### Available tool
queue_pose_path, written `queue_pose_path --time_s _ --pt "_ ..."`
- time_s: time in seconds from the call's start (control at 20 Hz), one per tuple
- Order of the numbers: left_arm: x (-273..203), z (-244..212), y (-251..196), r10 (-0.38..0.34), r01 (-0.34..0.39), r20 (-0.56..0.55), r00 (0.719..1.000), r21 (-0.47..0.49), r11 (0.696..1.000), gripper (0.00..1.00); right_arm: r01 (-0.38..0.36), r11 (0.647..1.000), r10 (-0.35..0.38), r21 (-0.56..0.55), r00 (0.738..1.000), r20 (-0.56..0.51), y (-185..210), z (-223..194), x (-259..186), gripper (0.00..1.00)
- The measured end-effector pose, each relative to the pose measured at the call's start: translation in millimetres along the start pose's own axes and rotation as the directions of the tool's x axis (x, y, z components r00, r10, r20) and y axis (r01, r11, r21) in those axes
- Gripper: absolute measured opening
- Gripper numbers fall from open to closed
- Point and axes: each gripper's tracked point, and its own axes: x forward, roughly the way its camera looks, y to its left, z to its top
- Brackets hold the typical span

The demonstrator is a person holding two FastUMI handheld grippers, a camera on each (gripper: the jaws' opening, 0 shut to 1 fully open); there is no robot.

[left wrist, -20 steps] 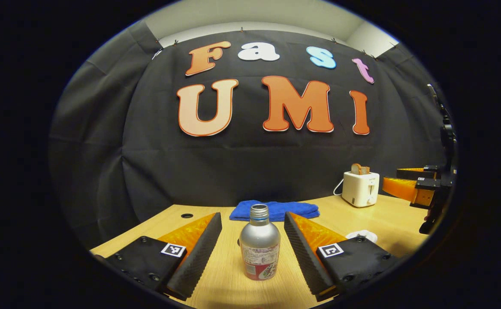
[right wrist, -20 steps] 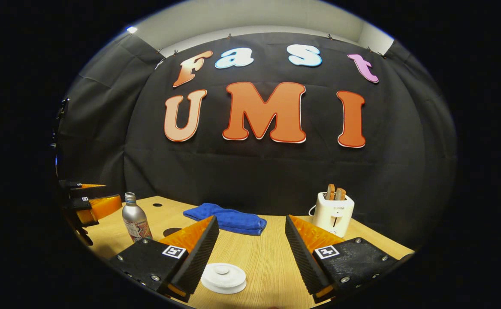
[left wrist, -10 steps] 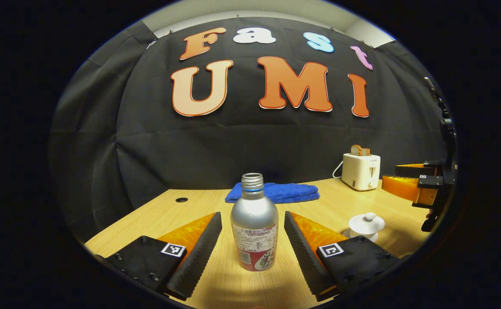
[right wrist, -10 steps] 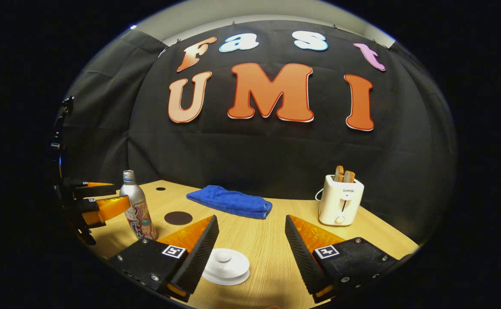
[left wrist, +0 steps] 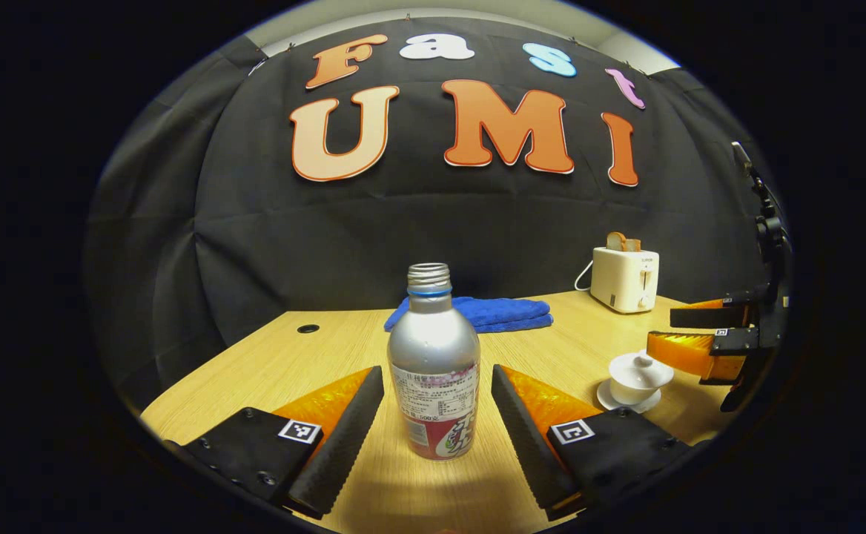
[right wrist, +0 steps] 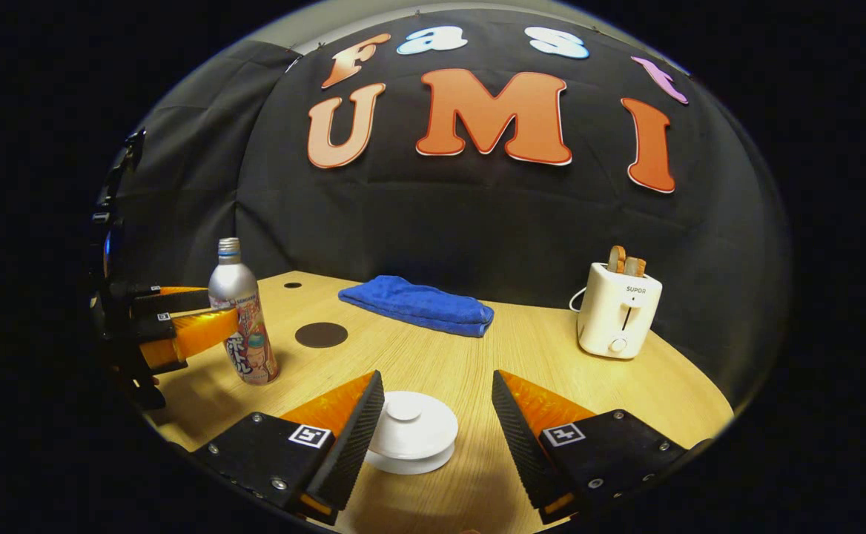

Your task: Open the teacup lid with one hand, grasp the water bottle and pour water into the teacup with the other hand; after pouring, place the water bottle on the coaster and then close the teacup lid.

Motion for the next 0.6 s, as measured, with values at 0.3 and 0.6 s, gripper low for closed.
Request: queue_pose_path --time_s 0.3,0.6 --pt "-0.4 -8.3 -3.1 -0.001 0.001 -0.024 1.0 -0.013 1.0 0.97 -0.021 0.999 0.019 -0.031 0.998 -0.055 9.4 -17.2 12.4 0.75" --pt "-1.6 -7.6 -1.7 0.0 -0.001 -0.028 1.0 -0.019 1.0 0.97 -0.057 0.998 0.056 -0.016 0.997 -0.058 18.4 -16.3 16.0 0.55"
